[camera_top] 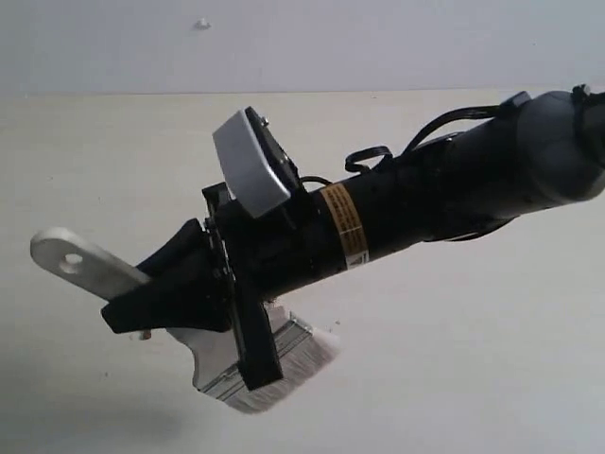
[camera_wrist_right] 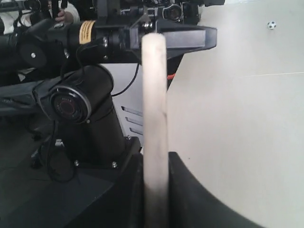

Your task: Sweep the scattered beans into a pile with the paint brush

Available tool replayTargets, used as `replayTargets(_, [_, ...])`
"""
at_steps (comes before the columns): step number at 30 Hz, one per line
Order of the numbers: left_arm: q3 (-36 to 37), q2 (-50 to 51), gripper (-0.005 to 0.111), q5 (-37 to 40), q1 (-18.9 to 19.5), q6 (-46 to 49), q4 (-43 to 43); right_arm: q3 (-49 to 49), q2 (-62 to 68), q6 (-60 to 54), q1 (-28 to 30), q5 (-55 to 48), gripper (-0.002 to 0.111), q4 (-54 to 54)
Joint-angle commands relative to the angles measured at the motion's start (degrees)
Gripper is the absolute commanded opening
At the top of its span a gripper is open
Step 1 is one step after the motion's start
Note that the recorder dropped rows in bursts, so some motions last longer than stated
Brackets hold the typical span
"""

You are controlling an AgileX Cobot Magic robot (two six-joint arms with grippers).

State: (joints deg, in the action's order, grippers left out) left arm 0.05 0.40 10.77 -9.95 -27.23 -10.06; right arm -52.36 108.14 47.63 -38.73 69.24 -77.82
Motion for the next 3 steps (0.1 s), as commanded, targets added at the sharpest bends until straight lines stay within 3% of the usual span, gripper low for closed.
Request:
replayTargets(1, [-0.05,-0.40,0.000,-0.08,-0.30,0.07,0.12,2.30,1.01,-7.55,0.25,0.73,0.000,0.87])
replayTargets(3, [-0.05,-0.40,0.000,-0.08,-0.30,0.07,0.12,2.30,2.22,-8.99,0.25,0.73,0.000,2.07])
